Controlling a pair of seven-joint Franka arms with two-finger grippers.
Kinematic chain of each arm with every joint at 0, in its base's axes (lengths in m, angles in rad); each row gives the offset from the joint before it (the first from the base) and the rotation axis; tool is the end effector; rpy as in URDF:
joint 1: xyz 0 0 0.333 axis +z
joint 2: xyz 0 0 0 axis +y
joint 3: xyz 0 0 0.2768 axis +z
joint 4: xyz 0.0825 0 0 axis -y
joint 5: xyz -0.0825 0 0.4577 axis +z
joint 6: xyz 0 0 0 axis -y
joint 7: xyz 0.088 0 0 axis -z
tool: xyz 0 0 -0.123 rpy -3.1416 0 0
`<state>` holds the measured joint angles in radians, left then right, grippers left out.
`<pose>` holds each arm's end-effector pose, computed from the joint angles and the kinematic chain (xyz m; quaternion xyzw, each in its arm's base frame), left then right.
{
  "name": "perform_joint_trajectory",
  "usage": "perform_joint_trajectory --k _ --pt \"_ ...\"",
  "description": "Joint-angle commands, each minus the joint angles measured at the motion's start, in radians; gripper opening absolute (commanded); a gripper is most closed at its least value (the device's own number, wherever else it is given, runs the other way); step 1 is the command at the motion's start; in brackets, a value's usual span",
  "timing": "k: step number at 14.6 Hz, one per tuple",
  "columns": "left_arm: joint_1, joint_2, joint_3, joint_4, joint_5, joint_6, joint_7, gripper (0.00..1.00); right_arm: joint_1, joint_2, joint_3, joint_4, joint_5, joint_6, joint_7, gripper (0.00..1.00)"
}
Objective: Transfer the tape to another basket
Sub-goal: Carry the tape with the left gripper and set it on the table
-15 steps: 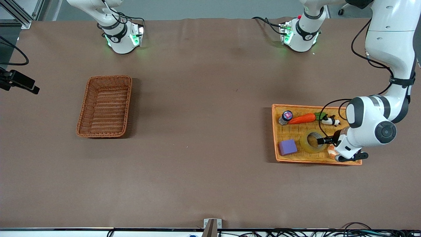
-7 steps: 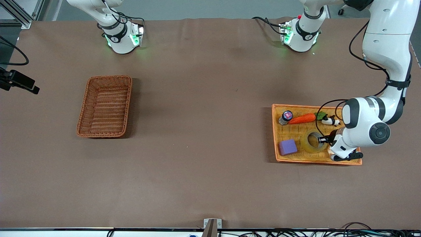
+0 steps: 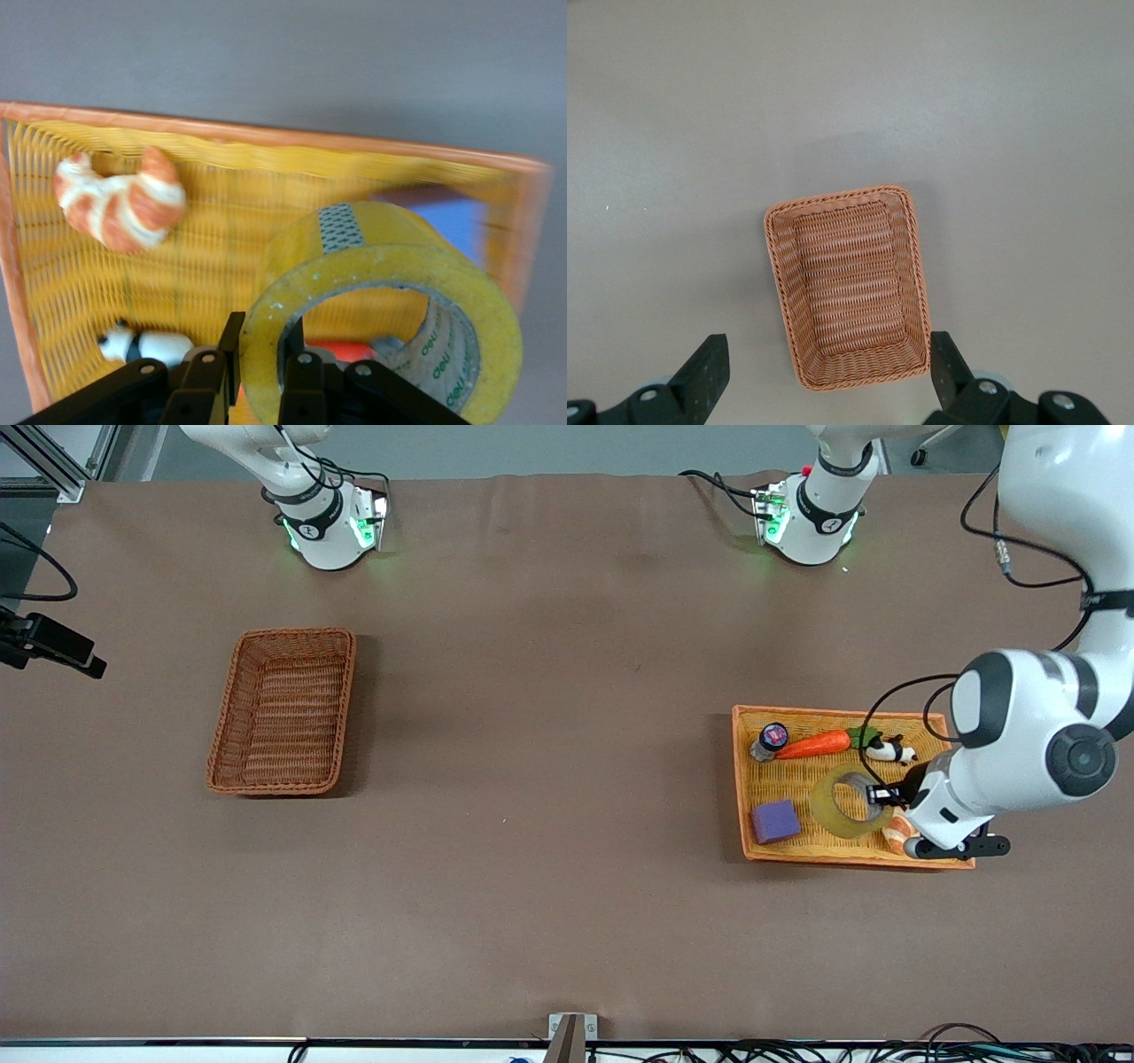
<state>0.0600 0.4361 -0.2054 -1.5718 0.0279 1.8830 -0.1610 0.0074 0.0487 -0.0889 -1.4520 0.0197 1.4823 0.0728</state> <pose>0.7078 -0.0902 0.3027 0.9978 0.0096 -0.0618 0.0214 0.6306 -0.0477 0.5953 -0.9970 0.0763 0.0091 0.0077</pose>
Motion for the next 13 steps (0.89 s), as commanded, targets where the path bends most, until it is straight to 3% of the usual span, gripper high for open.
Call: perform_joint_trajectory --k 1,4,8,13 --pt "-0.066 0.019 -0.087 0.085 0.001 -0.061 -0.137 0.00 -0.020 -0.018 0.011 -0.018 0.022 0.001 -0.013 1.00" --pt "-0.234 0.084 -0.089 0.101 -0.005 -0.051 -0.358 0.00 -0.020 -0.018 0.011 -0.018 0.022 0.000 -0.013 1.00" --pt "-0.452 0.225 -0.086 0.226 -0.006 0.025 -0.631 0.00 -0.021 -0.018 0.011 -0.018 0.022 0.000 -0.014 1.00" --pt "-0.592 0.343 -0.086 0.237 -0.006 0.238 -0.775 0.00 -0.021 -0.018 0.011 -0.018 0.022 -0.004 -0.016 1.00"
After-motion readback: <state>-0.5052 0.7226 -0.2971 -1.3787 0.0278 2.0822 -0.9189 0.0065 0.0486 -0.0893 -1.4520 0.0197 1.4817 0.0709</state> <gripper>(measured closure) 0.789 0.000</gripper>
